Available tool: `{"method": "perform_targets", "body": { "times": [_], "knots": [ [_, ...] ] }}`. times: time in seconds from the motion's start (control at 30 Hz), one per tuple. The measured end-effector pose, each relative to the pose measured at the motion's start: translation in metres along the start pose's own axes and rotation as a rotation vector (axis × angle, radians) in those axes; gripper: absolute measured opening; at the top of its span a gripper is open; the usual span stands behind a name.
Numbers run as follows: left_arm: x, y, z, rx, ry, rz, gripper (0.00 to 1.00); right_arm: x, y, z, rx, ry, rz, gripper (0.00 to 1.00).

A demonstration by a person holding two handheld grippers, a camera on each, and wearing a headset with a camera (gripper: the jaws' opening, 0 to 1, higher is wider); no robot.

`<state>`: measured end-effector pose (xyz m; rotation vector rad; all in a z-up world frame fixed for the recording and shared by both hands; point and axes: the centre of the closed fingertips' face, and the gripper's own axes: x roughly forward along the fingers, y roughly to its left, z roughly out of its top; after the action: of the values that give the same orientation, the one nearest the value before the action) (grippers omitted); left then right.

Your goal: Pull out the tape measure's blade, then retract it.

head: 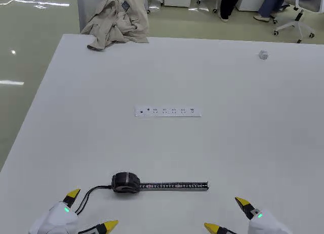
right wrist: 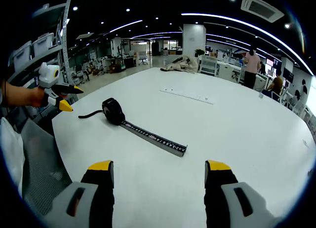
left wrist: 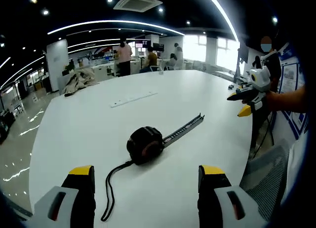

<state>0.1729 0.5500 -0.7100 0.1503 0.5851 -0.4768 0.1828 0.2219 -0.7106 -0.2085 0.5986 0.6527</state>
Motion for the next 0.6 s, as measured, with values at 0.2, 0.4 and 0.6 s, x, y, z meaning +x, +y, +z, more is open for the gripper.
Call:
{"method": "perform_targets", "body": {
  "times": [0.2,0.4,0.6],
  "knots": [
    [-0.013,-0.008,-0.011,-0.018,0.013,0.004,0.85,-0.006,0.006,0.003,0.026,-0.017,-0.011,0.83],
    [-0.024,-0.012,-0.019,-0.038,0.020,0.013,0.86,-0.013,0.011,0.006,0.027,-0.024,-0.025,0.88],
    [-0.032,-0.013,-0.016,-0.053,0.009,0.026,0.86,-0.020,0.012,0.006,0.035,-0.022,-0.033,0.90]
  ]
}}
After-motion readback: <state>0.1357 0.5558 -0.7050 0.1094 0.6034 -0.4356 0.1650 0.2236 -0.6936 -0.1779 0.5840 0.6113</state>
